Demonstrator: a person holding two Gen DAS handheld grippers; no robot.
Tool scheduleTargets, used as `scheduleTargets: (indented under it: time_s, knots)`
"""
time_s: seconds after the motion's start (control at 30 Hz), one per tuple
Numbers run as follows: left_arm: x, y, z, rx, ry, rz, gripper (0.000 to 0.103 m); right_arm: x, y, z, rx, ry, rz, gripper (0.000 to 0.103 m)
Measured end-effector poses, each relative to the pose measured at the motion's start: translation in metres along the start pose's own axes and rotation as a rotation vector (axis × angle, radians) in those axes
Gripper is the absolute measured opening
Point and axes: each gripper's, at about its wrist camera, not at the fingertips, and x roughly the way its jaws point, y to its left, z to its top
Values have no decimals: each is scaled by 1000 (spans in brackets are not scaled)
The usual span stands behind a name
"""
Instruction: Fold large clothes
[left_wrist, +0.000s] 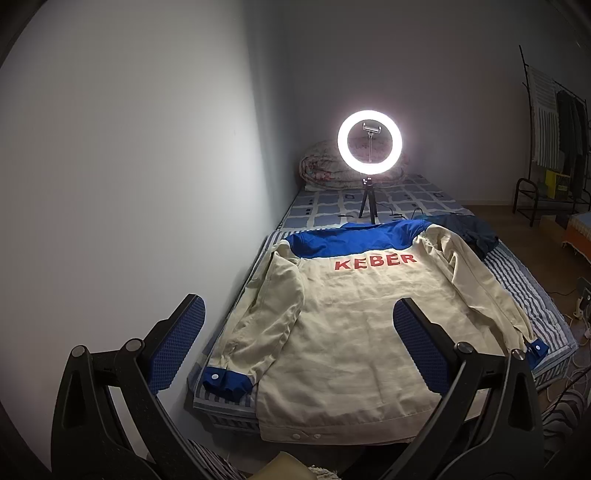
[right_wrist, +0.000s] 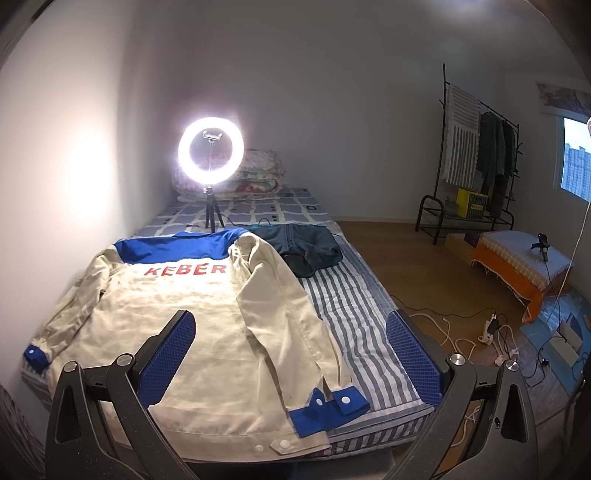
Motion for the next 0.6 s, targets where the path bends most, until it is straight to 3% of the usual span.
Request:
scheduleTargets:
  time_s: [0.6]
  knots:
    - [0, 2, -3, -2, -2, -4, 103, 2, 2, 2, 0, 1, -3, 102]
